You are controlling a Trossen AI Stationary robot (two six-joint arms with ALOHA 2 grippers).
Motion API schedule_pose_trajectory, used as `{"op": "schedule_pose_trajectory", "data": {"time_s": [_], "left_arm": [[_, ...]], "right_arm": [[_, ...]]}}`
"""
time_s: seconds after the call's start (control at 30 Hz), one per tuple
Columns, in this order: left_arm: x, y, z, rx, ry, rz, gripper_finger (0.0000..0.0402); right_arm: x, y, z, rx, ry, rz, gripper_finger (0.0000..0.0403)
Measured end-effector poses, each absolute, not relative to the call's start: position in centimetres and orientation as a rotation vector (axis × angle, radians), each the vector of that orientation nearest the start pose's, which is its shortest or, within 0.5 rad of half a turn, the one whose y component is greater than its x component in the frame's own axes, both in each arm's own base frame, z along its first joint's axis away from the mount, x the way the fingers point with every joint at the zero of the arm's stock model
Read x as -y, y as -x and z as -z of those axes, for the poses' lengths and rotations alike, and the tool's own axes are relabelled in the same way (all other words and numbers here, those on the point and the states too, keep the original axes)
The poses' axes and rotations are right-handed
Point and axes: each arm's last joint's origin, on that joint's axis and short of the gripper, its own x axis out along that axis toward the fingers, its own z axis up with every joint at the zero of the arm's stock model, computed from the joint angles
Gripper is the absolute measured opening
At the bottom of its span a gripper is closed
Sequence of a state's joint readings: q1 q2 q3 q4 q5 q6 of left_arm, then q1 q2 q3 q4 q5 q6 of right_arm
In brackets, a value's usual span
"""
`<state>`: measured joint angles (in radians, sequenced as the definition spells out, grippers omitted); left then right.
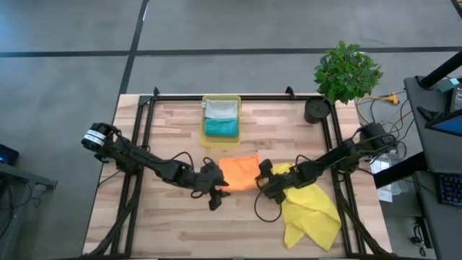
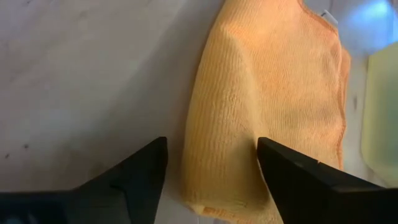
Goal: Fold microfiber towels
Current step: Stack the folded orange microfiber cloth on top of the light blue microfiber cloth
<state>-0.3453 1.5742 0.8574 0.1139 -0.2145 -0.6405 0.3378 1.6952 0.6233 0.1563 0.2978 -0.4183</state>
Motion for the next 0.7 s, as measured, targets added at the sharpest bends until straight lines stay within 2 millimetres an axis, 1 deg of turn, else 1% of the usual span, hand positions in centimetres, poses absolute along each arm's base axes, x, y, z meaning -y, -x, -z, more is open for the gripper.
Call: {"op": "schedule_pose_trajectory", "data": {"time_s": [0.1,0.27,0.4,0.53,0.7], "left_arm": [[11.1,-30.8,-19.6,-0.584,0.376,-0.045,0.0185],[12.1,-31.6,-18.1,-0.614,0.178,-0.066,0.0185],[12.8,-33.2,-16.5,-0.659,0.072,-0.054,0.0185],[13.3,-34.9,-15.1,-0.740,-0.037,-0.095,0.0185],[13.8,-36.6,-14.3,-0.837,-0.169,-0.182,0.0185]], "right_arm": [[-8.6,-26.8,-10.4,-0.843,0.677,-0.219,0.0235],[-8.4,-26.8,-11.0,-0.830,0.628,-0.190,0.0196],[-8.0,-26.5,-10.9,-0.865,0.548,-0.140,0.0145],[-8.1,-26.4,-10.9,-0.880,0.462,-0.120,0.0085],[-8.3,-26.7,-11.1,-0.894,0.318,-0.135,0.0020]]}}
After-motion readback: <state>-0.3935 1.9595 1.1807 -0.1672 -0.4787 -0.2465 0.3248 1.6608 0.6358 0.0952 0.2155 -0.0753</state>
